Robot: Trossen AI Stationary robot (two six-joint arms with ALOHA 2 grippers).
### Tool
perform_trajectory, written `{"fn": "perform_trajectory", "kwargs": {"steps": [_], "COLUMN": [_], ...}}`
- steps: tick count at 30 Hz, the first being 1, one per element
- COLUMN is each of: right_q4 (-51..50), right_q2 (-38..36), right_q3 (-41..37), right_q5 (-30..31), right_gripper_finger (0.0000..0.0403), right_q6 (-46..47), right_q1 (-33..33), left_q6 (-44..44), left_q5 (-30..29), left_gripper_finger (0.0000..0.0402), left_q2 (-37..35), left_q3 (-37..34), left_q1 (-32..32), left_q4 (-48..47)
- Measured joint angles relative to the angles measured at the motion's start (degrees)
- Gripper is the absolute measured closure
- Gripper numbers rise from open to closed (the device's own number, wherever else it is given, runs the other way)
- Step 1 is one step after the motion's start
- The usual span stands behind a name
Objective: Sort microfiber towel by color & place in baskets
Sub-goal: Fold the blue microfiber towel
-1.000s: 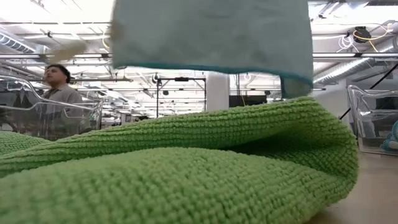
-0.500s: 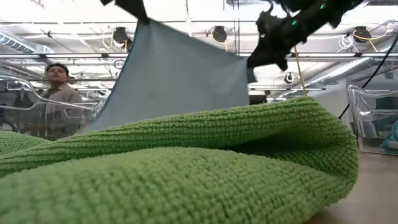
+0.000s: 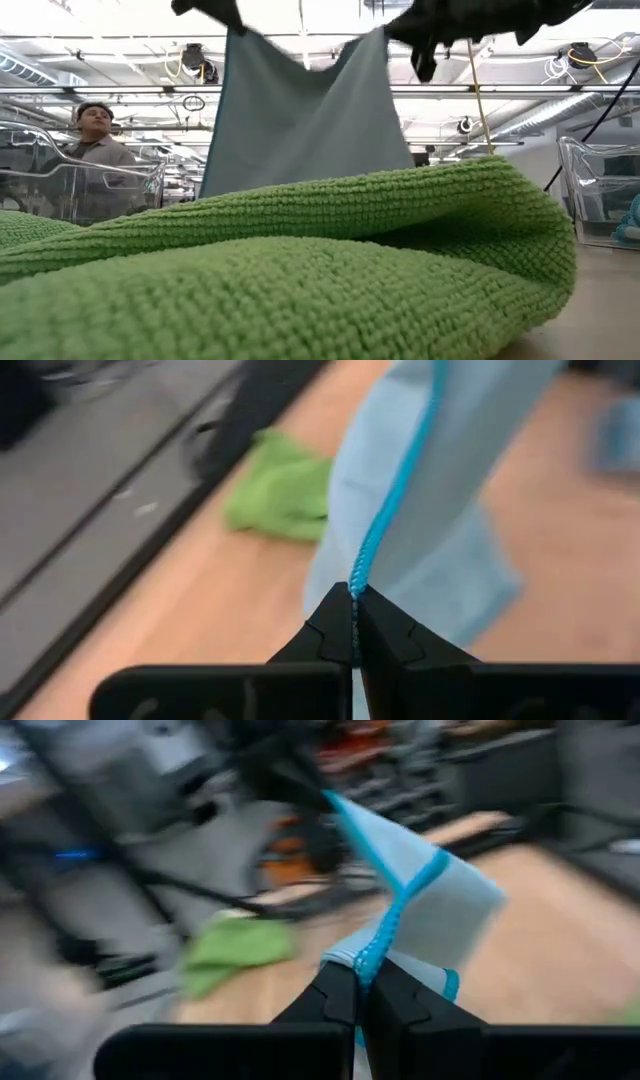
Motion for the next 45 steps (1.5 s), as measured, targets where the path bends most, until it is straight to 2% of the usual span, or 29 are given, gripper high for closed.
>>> {"fn": "perform_trajectory", "kwargs": {"steps": [4, 9, 13, 15, 18, 21, 24, 27, 30, 33, 40, 42, 45], "right_q4": [0.18, 2.25, 5.47, 5.60, 1.73, -10.00, -22.25, -29.11, -29.69, -24.63, -14.19, -14.84, -18.01], "right_q2": [-4.19, -10.26, -14.68, -15.46, -15.24, -13.09, -9.04, -4.83, -0.74, 2.87, 8.39, 9.27, 10.11], "right_q3": [-0.02, -0.02, 0.77, 1.47, 1.51, 1.53, 1.51, 1.51, 1.51, 1.51, 1.53, 1.53, 1.53], "right_q5": [-14.47, -29.10, -32.11, -31.73, -31.06, -25.32, -13.43, -1.19, 11.22, 21.27, 36.37, 38.57, 38.57], "right_gripper_finger": [0.0403, 0.0403, 0.0403, 0.0403, 0.0403, 0.0403, 0.0403, 0.0403, 0.0403, 0.0403, 0.0403, 0.0403, 0.0403], "right_q6": [7.25, 24.87, 37.78, 38.80, 34.18, 22.85, 11.72, 2.26, -4.00, -7.79, -21.73, -28.04, -35.19], "right_q1": [0.16, 2.85, 7.19, 9.09, 9.81, 7.87, 4.96, 1.76, -1.09, -3.58, -7.36, -8.02, -8.57], "left_q6": [4.01, 4.22, 3.18, 3.42, 4.03, 2.01, -0.02, -0.21, 0.64, 1.81, 5.95, 7.15, 9.48], "left_q5": [7.15, 12.74, 14.64, 14.18, 9.01, 7.35, 8.32, 9.53, 9.57, 9.26, 8.25, 8.25, 8.27], "left_gripper_finger": [0.0396, 0.0396, 0.0398, 0.0397, 0.0398, 0.0397, 0.0398, 0.0396, 0.0396, 0.0398, 0.0398, 0.0397, 0.0393], "left_q2": [0.00, 0.00, 0.00, 0.00, -0.02, -0.09, 0.24, 0.48, 0.37, 0.44, 0.43, 0.42, 0.42], "left_q3": [5.46, 12.53, 18.67, 20.79, 21.51, 19.94, 15.34, 8.47, 1.76, -4.97, -12.41, -12.97, -12.99], "left_q1": [-4.52, -11.71, -17.38, -19.09, -18.65, -14.37, -7.99, -2.30, 2.57, 7.17, 14.79, 15.98, 16.92], "left_q4": [2.78, 3.49, 3.13, 2.45, -1.69, -7.87, -10.26, -9.43, -8.04, -4.81, 3.61, 5.86, 7.88]}}
